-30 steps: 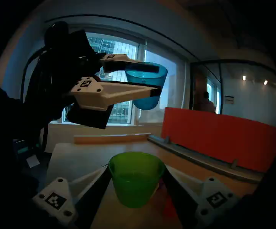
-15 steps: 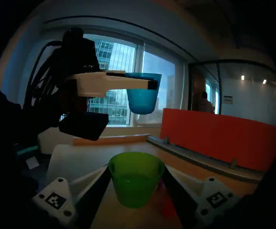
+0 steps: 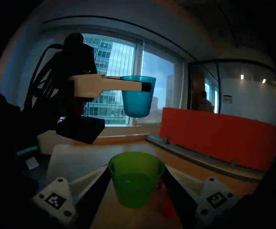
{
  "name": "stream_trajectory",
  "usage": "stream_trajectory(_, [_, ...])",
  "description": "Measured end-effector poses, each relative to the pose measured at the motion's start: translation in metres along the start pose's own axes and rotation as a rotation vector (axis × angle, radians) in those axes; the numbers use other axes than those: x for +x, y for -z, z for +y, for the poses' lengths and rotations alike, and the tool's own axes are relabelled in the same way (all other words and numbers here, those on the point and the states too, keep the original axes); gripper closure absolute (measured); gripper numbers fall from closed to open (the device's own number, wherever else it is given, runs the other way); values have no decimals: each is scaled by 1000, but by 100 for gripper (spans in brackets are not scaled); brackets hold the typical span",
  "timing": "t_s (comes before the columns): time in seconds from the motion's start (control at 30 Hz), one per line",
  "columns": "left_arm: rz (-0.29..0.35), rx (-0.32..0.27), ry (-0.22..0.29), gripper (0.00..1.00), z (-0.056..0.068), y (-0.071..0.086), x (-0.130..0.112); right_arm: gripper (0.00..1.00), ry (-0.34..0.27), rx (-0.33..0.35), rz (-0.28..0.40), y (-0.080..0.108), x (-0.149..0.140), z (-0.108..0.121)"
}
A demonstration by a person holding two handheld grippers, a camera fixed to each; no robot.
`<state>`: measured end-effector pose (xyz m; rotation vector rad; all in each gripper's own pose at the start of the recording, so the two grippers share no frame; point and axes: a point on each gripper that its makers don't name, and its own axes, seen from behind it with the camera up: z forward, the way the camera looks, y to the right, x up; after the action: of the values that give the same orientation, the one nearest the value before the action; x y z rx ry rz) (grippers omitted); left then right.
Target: Pour water
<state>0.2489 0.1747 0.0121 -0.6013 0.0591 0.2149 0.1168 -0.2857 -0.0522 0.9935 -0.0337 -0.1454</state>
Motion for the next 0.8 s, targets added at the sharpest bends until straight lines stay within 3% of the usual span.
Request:
stream_trajectory(0.5, [-52, 9, 70, 13, -5, 5, -50, 9, -8, -48, -13, 19, -3, 15])
stream_trajectory(0.8, [-77, 5, 100, 13, -1, 11, -79, 9, -21, -79, -23, 29, -5, 28])
